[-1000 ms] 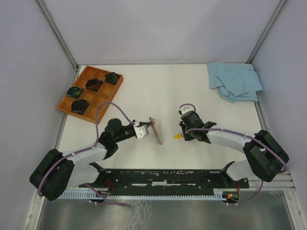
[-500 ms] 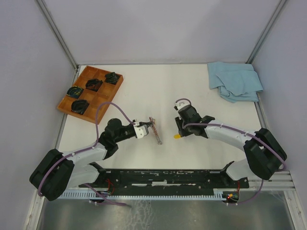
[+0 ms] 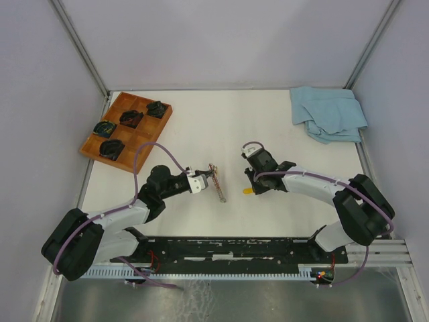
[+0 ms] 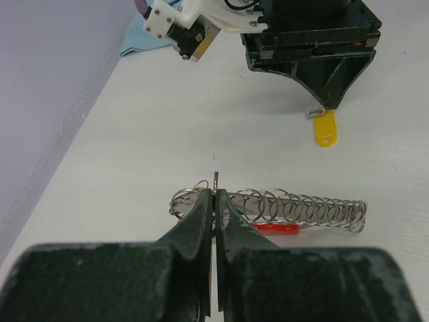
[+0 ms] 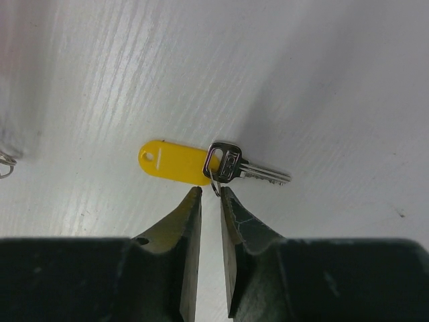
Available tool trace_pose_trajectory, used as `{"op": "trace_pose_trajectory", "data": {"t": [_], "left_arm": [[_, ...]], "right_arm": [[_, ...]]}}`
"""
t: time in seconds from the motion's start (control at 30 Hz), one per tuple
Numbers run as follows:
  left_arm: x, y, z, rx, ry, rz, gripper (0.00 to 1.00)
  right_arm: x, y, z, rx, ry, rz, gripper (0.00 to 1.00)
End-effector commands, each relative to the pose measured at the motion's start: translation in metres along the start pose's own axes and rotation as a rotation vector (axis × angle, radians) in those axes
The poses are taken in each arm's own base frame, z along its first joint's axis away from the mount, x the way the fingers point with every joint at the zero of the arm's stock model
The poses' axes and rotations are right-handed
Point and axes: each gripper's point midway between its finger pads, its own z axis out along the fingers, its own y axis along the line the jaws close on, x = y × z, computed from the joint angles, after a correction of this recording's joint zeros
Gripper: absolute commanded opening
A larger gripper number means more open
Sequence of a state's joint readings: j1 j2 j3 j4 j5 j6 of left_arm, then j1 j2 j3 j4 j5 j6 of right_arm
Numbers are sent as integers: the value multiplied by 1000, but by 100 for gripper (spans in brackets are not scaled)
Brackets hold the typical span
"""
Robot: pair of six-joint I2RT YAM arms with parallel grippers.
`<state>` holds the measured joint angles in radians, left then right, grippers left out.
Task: Put the keys on the keyring
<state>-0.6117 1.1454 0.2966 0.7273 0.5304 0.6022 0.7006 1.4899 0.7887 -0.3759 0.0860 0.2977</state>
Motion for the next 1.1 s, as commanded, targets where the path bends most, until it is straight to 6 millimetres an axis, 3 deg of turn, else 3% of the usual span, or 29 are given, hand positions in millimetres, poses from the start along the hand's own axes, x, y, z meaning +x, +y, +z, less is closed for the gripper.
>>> {"op": "trace_pose_trajectory", "data": {"t": [0.0,0.73,0.87,1.07], "left_arm": [[-19,14,5,-19,-52,4,3],[-17,13,7,-7,-44,-3,3],[-18,12,7,-5,-44,-3,3],[-18,12,7,-1,-46,-1,3]], "right_arm": [[-15,3,-1,-7,-29,-14,24],[-17,-1,5,19,-15,-35,18],[-16,-2,4,24,-9,-37,14],[-21,2,-5,-1,-35,-48,1]]}}
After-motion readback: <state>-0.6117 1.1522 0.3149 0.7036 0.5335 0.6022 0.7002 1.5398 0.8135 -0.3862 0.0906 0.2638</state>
